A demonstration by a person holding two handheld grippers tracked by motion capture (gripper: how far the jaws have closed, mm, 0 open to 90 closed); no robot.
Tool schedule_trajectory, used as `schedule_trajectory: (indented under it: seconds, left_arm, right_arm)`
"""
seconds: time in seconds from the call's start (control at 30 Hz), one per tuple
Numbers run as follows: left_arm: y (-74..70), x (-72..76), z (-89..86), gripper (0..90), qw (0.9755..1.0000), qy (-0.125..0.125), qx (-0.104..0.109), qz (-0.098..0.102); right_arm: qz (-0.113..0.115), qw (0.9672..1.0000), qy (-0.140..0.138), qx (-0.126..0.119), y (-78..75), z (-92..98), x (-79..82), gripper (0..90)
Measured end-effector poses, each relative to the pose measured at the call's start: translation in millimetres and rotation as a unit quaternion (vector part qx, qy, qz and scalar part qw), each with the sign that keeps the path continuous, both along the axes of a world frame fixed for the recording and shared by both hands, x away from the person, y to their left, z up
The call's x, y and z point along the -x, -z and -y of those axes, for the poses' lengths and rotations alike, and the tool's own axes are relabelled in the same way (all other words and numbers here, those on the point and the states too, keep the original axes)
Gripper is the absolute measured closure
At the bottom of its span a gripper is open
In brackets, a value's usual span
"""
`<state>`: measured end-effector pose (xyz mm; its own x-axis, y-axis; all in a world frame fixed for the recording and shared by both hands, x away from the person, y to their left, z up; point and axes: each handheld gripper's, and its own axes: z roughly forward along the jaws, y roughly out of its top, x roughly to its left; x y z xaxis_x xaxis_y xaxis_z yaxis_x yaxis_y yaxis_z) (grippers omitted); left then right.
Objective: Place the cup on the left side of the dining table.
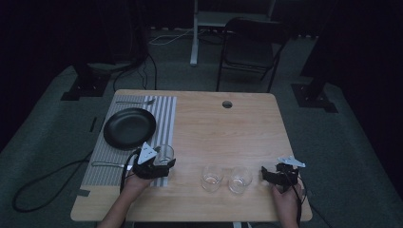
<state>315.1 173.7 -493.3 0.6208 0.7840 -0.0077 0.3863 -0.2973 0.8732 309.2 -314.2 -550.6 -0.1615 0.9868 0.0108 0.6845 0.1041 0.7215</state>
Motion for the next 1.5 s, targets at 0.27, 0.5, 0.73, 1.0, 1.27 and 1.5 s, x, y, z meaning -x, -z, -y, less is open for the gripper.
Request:
schedule_trajectory:
  seconds: [0.27,0.5,0.73,1.0,1.27,1.5]
  left_arm:
    - [-4.7,-14.3,-15.6,19.6,0.9997,-0.024,0.011,-0.002]
    - [-0.8,-23.2,-25.6,19.5,0.999,-0.044,0.004,-0.006]
    - [8.2,-31.5,-33.6,19.5,0.9978,-0.064,-0.004,-0.018]
    - [15.4,-38.6,-37.8,19.5,0.9967,-0.076,-0.01,-0.026]
    - [24.0,-42.0,-41.5,19.5,0.9955,-0.088,-0.032,-0.017]
    - [25.3,-44.4,-47.6,19.1,0.9962,-0.079,-0.011,-0.036]
  right_arm:
    - [0.0,1.0,0.0,0.0,0.0,0.0,0.0,11.8]
    - [0.0,1.0,0.0,0.0,0.0,0.0,0.0,11.8]
    - [0.0,1.0,0.0,0.0,0.0,0.0,0.0,11.8]
    - [0.0,1.0,0.0,0.0,0.0,0.0,0.0,11.8]
    - [0.0,1.0,0.0,0.0,0.0,0.0,0.0,11.8]
    - [0.0,1.0,0.0,0.0,0.0,0.0,0.0,11.8]
